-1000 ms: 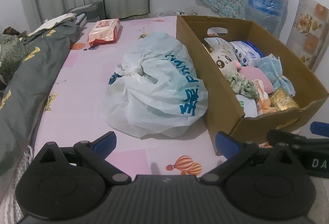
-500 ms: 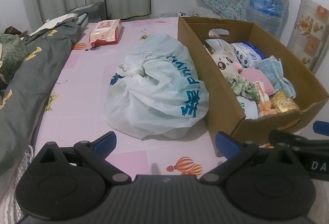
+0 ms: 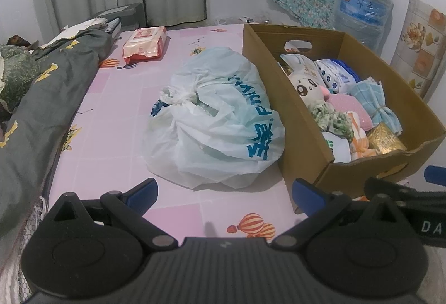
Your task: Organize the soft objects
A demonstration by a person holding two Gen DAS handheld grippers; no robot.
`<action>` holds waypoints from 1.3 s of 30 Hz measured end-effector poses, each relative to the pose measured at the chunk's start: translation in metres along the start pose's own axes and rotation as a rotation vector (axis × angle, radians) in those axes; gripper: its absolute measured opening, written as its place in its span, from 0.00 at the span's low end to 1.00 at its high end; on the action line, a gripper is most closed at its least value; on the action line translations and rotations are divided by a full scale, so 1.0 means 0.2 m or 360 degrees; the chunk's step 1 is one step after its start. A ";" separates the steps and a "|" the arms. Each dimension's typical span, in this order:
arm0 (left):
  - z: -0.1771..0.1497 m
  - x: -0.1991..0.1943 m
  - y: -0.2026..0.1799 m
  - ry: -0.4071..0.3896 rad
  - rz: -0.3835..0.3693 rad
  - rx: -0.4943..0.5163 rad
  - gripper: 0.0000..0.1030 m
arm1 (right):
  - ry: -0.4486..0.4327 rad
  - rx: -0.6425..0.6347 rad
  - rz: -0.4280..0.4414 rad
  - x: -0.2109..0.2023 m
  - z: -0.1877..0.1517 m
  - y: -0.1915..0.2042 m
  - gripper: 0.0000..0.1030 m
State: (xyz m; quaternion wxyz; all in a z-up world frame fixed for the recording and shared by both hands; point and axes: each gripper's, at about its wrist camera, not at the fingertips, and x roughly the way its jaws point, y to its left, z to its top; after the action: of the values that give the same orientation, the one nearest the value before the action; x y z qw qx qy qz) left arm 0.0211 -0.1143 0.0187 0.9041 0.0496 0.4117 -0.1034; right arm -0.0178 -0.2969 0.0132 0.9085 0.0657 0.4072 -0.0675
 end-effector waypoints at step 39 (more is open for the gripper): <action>0.00 0.01 -0.01 0.0007 0.0005 -0.0015 0.99 | 0.0037 0.0007 0.0027 0.02 0.00 -0.02 0.99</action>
State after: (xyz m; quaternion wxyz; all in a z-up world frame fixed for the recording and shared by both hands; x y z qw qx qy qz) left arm 0.0214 -0.1166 0.0162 0.9035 0.0462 0.4141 -0.1000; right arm -0.0154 -0.3003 0.0092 0.9041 0.0720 0.4170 -0.0600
